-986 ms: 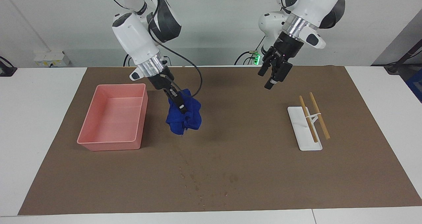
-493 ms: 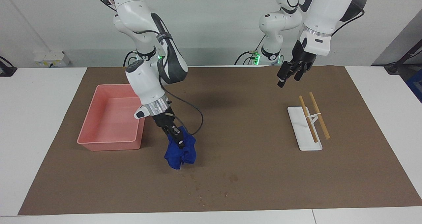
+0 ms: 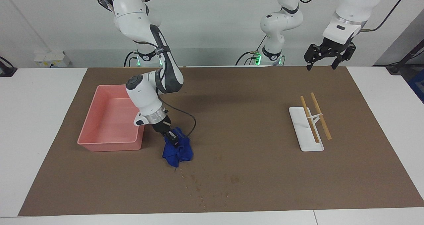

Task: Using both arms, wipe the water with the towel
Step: 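Lower the towel to the wet spot while the left gripper withdraws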

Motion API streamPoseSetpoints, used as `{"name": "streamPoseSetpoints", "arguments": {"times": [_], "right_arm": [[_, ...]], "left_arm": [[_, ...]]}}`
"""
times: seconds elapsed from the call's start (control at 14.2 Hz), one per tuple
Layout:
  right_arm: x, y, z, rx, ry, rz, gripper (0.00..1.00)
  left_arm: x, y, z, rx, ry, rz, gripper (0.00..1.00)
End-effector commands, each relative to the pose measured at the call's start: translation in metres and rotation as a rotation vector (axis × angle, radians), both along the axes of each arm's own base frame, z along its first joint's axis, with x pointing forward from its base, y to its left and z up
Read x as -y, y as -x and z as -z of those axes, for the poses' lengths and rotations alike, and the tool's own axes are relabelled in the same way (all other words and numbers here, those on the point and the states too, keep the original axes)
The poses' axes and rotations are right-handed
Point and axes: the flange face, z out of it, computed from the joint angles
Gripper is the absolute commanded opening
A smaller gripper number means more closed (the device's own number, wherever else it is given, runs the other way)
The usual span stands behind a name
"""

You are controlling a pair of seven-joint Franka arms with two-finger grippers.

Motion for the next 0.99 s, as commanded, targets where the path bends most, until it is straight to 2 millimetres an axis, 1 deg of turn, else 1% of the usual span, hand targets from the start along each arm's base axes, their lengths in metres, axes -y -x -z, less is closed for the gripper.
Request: {"name": "streamPoseSetpoints", "arguments": {"times": [0.0,0.07,0.21,0.28,0.35,0.56,0.92], "right_arm": [[0.019,0.021,-0.007,-0.101,0.051,-0.056,0.00],[0.023,0.025,-0.005,-0.148,0.078,-0.075,0.00],[0.028,0.034,-0.008,-0.223,0.137,-0.101,0.00],[0.030,0.039,-0.009,-0.257,0.166,-0.109,0.00],[0.030,0.044,-0.008,-0.293,0.182,-0.119,0.00],[0.031,0.060,-0.010,-0.379,0.201,-0.147,0.00],[0.028,0.089,-0.007,-0.503,0.219,-0.188,0.00]], "left_arm": [[-0.004,-0.012,0.004,-0.040,0.021,0.013,1.00],[-0.009,-0.013,0.002,-0.031,0.027,0.004,1.00],[-0.014,-0.015,-0.003,-0.003,0.045,-0.004,1.00],[-0.013,-0.014,-0.003,-0.003,0.046,0.004,1.00],[-0.012,-0.012,-0.002,-0.002,0.048,0.024,1.00],[-0.017,-0.013,0.002,-0.002,0.049,0.036,1.00],[-0.017,-0.003,0.004,-0.019,0.048,0.036,1.00]]}}
